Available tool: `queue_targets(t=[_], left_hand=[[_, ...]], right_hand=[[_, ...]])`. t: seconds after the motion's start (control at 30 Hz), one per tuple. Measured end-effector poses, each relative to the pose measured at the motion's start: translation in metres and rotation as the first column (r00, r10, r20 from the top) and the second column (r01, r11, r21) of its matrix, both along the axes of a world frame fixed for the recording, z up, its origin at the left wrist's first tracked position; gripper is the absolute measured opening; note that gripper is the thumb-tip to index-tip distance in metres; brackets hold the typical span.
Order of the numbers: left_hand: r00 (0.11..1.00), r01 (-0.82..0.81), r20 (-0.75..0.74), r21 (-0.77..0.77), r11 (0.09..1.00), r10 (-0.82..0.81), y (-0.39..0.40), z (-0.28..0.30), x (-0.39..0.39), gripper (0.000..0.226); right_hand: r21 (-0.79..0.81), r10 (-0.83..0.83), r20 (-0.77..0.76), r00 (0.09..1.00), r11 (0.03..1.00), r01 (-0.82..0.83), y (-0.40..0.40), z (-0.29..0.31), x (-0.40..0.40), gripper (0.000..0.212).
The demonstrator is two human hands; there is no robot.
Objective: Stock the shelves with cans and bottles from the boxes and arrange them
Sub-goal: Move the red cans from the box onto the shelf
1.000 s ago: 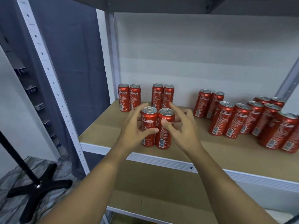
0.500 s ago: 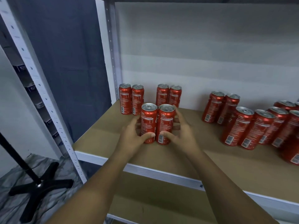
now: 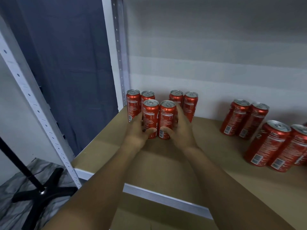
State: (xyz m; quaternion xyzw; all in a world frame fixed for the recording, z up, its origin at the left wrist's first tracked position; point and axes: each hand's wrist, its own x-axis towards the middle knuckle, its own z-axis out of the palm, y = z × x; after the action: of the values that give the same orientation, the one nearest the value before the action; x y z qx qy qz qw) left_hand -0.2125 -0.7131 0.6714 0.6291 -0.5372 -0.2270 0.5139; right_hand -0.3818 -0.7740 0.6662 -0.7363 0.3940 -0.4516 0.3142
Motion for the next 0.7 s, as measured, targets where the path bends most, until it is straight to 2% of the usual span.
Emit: queue_targets(t=[0.27, 0.4, 0.43, 0.5, 0.57, 0.7], left_hand=[[0.999, -0.05, 0.008, 0.081, 0.995, 0.05, 0.0, 0.003, -0.002, 0.068], [0.997, -0.075, -0.01, 0.064, 0.995, 0.076, 0.017, -0.01, -0.003, 0.05], [0.995, -0.099, -0.004, 0.062, 0.993, 0.099, 0.024, -0.012, -0.004, 0.043], [0.989, -0.146, 0.017, 0.061, 0.987, 0.146, 0.038, -0.016, -0.009, 0.03], [0.983, -0.174, 0.079, 0.066, 0.983, 0.169, 0.054, -0.021, -0.017, 0.021], [0.98, -0.171, 0.113, 0.044, 0.984, 0.166, 0.098, -0.026, -0.047, 0.024]], right_hand=[[0.017, -0.029, -0.011, 1.0, 0.999, 0.029, 0.0, 0.001, 0.007, 0.101], [0.084, -0.09, -0.081, 0.993, 0.992, 0.097, 0.015, 0.006, 0.007, 0.109], [0.115, -0.103, -0.094, 0.99, 0.987, 0.113, 0.021, 0.006, 0.005, 0.105], [0.144, -0.149, -0.174, 0.973, 0.974, 0.175, 0.04, 0.004, -0.002, 0.083], [0.075, -0.209, -0.276, 0.938, 0.968, 0.238, 0.064, -0.001, -0.01, 0.062], [0.013, -0.245, -0.323, 0.914, 0.965, 0.263, 0.12, -0.019, -0.03, 0.046]])
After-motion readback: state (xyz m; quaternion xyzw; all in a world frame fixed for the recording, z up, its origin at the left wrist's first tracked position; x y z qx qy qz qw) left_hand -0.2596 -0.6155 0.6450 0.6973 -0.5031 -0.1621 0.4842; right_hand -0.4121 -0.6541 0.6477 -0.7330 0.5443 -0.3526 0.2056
